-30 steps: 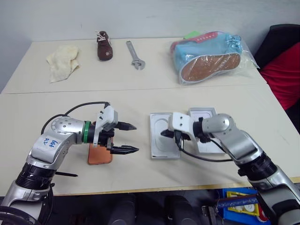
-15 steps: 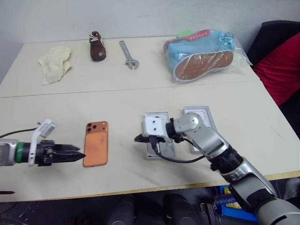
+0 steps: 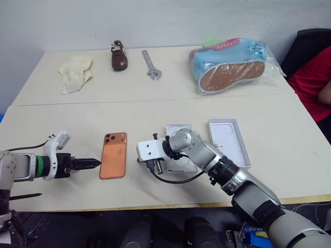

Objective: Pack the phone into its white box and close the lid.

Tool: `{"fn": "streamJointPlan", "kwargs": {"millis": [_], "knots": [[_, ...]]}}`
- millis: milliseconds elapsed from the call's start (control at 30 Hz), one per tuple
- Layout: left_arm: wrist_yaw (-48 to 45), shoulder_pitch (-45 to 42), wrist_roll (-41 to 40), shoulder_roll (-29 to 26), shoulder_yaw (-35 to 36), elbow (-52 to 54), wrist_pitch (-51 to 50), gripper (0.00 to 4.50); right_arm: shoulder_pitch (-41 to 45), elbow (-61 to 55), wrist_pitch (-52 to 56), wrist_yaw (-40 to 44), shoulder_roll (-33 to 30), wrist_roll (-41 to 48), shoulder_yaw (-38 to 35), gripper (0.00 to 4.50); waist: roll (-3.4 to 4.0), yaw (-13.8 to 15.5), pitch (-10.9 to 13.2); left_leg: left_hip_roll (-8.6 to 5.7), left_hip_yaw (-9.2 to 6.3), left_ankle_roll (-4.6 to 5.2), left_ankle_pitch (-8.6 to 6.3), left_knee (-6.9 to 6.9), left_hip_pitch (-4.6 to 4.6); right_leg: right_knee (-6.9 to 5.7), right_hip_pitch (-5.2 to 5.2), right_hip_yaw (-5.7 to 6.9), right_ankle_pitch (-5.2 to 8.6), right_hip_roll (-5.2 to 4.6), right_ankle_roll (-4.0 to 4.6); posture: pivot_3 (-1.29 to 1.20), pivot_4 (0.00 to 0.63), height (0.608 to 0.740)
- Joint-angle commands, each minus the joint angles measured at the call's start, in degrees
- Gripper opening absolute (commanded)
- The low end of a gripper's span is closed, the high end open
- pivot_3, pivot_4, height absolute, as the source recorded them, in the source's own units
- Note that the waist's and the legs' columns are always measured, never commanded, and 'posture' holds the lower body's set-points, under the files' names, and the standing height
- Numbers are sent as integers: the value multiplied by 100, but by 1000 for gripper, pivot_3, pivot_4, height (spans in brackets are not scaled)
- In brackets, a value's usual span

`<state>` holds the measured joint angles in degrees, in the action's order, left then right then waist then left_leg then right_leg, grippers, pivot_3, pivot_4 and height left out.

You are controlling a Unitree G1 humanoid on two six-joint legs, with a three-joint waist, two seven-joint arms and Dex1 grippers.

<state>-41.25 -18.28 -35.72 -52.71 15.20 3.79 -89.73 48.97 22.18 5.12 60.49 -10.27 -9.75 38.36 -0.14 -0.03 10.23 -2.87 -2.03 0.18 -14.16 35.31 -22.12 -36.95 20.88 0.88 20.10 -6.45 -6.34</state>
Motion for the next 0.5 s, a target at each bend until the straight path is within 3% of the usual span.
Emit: {"fn": "streamJointPlan", "kwargs": {"millis": [33,300,500], "knots": [[289,-55,-403,588,-718,-52,-277,4500,63,-2,-16,-31,128,-60,-101,37,14,0,-10,-2,-3,0,0,-4,10,6,-14,3,0,0,0,0,150,740],[939,-441,-404,1426,-1354,-166,-277,4500,14,100,115,-118,243,-148,-200,37,85,43,-75,-33,-35,4,3,-5,16,17,-37,6,5,-1,-9,0,150,740],[952,-570,-1205,1714,-1016,-548,-277,4500,-4,126,182,-106,208,-143,-312,37,96,33,-95,-41,-46,7,1,-23,61,42,-85,4,10,-2,-19,0,150,740]]}}
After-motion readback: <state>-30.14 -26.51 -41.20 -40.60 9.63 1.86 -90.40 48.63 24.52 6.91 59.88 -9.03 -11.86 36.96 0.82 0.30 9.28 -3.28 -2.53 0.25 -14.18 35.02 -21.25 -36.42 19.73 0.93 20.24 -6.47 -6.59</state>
